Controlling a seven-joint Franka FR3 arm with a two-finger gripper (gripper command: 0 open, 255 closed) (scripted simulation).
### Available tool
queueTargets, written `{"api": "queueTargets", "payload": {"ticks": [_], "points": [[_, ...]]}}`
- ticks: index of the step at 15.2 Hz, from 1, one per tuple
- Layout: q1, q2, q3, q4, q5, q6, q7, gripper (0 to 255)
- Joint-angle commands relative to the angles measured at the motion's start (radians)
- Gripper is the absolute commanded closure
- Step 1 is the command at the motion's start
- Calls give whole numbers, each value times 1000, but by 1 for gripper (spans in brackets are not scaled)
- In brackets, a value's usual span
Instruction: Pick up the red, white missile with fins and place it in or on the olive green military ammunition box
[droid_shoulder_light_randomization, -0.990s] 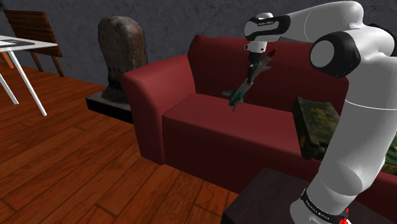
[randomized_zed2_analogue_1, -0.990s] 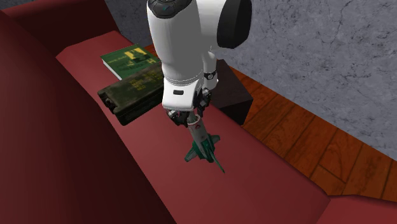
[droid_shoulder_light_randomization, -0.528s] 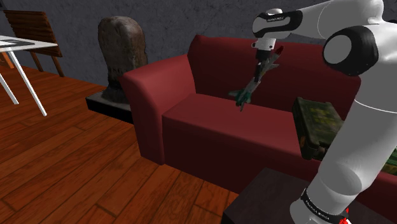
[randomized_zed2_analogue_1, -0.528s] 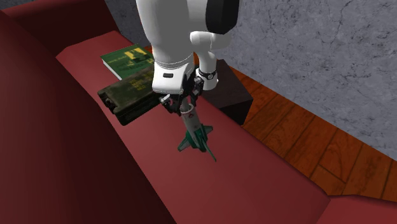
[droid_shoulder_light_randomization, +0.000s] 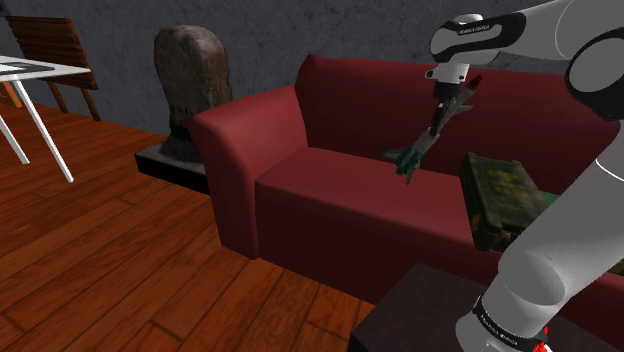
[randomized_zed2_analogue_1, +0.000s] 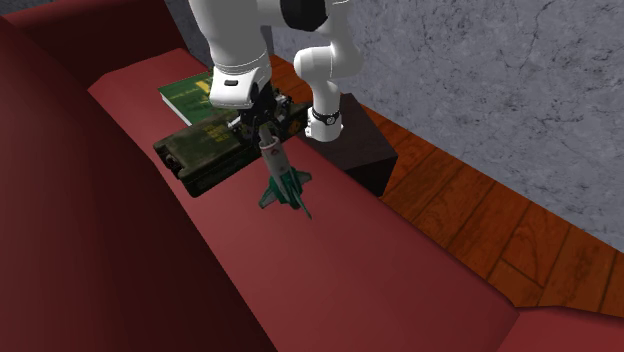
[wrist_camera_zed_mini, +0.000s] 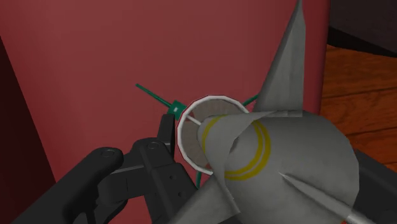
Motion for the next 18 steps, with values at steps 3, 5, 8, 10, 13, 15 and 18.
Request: {"api": "queueTargets", "payload": {"ticks": [3, 5, 8, 10, 13, 15, 18], "points": [[-34, -115, -24, -109, -58, 5, -39, 255], [-53, -163, -38, -150, -85, 3, -63, 255], [-85, -230, -62, -203, -127, -4, -102, 255], [-108, -271, -79, -232, -155, -10, -130, 255], [-143, -327, -108, -267, -196, -22, -177, 255], [-166, -360, -129, -285, -224, -30, -211, 255], [-201, -403, -164, -303, -266, -44, -265, 255]]}}
